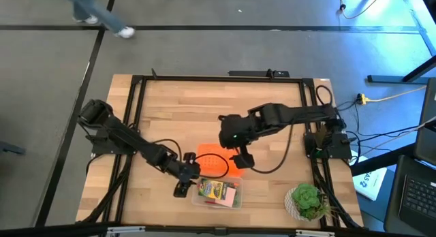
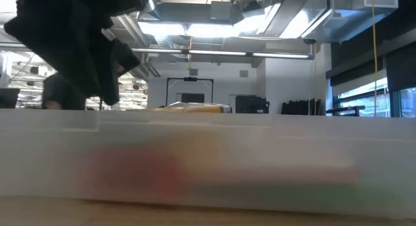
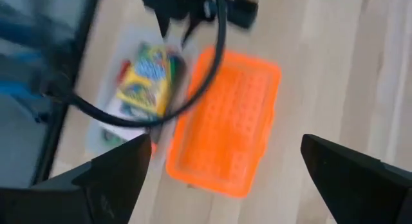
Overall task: Pack school essentials
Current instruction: Close the orange supply box
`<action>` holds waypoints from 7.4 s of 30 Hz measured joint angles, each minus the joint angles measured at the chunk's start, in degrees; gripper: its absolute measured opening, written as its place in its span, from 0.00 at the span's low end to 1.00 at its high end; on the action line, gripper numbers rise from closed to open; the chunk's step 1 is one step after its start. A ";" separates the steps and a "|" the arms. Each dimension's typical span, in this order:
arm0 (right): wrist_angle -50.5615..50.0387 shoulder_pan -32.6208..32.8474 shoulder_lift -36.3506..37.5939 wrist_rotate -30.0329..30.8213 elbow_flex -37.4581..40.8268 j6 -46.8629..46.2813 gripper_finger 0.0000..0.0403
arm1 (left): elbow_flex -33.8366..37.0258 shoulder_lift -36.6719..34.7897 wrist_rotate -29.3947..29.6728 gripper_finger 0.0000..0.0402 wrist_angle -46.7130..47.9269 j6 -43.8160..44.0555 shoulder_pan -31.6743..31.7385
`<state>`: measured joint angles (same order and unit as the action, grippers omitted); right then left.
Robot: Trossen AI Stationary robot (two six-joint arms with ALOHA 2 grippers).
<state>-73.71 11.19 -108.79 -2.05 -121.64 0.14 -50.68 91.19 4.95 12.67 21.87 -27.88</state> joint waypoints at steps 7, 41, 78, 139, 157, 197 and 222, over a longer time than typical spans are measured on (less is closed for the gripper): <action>0.09 -0.66 -0.07 0.00 8.36 -2.99 0.99 | 0.00 3.04 -0.14 0.31 -0.60 0.28 -0.80; 7.52 -1.59 -0.24 15.27 37.70 -32.58 0.99 | 0.00 3.12 0.07 0.31 -0.13 -0.02 -0.37; 34.44 -4.80 -0.11 10.78 53.92 -25.31 0.99 | -0.07 3.05 -1.86 0.31 2.15 -0.02 -0.46; 59.08 -5.40 5.88 0.18 59.86 0.16 0.99 | 0.07 7.14 -1.83 0.31 -1.10 1.67 0.13; 59.91 -3.33 6.54 -0.67 59.78 0.25 0.99 | -3.82 7.14 -1.40 0.31 5.03 0.50 -0.02; 63.74 -3.37 6.68 -0.59 56.96 6.28 0.99 | -3.93 -21.99 9.28 0.31 29.40 16.77 -2.66; 57.26 -3.86 5.63 7.89 56.98 -5.95 0.99 | -3.93 -8.12 7.39 0.31 22.93 24.06 -13.23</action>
<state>-16.45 7.33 -103.16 5.84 -64.66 -5.81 -54.61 83.06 12.34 35.60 45.93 -41.11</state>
